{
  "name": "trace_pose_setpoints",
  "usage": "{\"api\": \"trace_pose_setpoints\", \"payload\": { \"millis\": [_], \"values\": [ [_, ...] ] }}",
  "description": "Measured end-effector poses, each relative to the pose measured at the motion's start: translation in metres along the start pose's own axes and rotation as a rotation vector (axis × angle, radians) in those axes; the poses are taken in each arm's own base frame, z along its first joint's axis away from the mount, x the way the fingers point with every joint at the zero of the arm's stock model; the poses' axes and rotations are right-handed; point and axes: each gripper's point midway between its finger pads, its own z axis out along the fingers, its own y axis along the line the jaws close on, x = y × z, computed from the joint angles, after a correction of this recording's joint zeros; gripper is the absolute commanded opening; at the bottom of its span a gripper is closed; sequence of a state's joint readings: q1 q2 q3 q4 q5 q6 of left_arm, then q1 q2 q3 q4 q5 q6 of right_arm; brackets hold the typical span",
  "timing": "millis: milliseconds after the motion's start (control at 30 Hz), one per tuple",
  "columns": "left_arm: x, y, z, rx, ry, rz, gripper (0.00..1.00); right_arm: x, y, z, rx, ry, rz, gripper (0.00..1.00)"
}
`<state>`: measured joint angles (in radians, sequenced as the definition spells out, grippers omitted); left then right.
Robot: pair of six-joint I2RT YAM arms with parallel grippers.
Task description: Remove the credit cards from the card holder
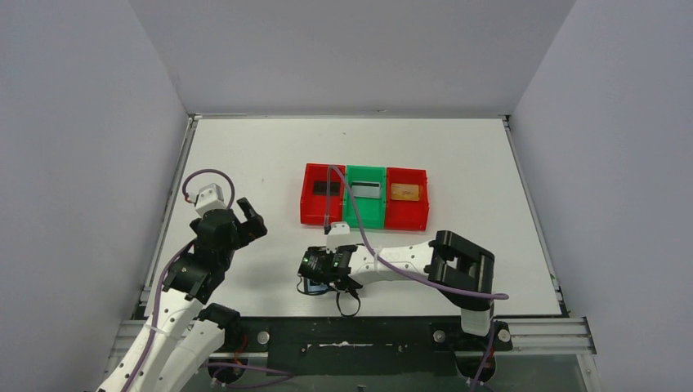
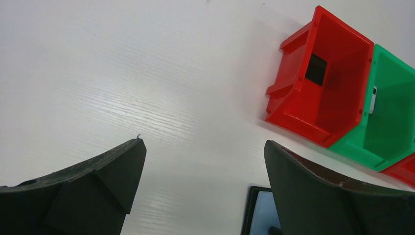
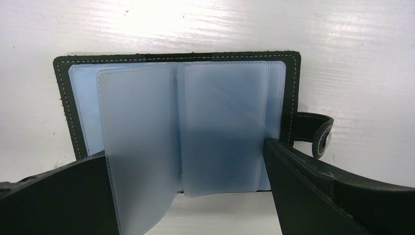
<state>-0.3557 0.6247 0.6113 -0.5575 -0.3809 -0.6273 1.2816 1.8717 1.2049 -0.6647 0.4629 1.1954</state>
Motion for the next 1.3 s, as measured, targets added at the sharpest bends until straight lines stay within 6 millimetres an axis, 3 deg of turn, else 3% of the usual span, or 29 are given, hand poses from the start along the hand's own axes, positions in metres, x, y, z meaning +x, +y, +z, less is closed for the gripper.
{"api": "trace_pose_setpoints", "payload": {
  "millis": [100,167,233,367,567,767,933,1000,1167,1300],
  "values": [
    [0.000,0.000,0.000,0.001,0.001,0.001,0.94,0.000,0.000,0.001,-0.011,0.004,0.008,0.82],
    [0.001,0.000,0.000,0.002,0.004,0.002,0.94,0.000,-0.002,0.001,-0.013,0.005,0.006,0.66],
    [0.002,-0.001,0.001,0.002,0.008,0.003,0.94,-0.001,-0.002,0.001,-0.015,0.005,-0.003,0.60],
    [0.005,-0.001,0.002,0.002,0.023,0.009,0.94,-0.004,0.001,0.000,-0.023,0.002,-0.016,0.61],
    [0.007,-0.002,0.003,0.004,0.033,0.012,0.94,-0.028,0.019,-0.015,-0.060,-0.044,-0.030,0.89],
    [0.007,-0.004,0.003,0.015,0.038,0.012,0.95,-0.059,0.016,-0.043,-0.080,-0.137,-0.015,0.94],
    [0.005,-0.005,0.001,0.024,0.029,0.007,0.95,-0.099,-0.003,-0.083,-0.101,-0.263,0.057,0.94],
    [0.005,-0.004,0.001,0.022,0.027,0.006,0.95,-0.110,-0.021,-0.093,-0.081,-0.311,0.081,0.95],
    [0.004,-0.003,0.002,0.008,0.027,0.012,0.96,-0.122,-0.069,-0.093,0.034,-0.385,0.101,0.96],
    [-0.008,-0.010,0.000,0.004,0.033,0.019,0.96,-0.133,-0.111,-0.095,0.133,-0.445,0.114,0.99]
  ]
}}
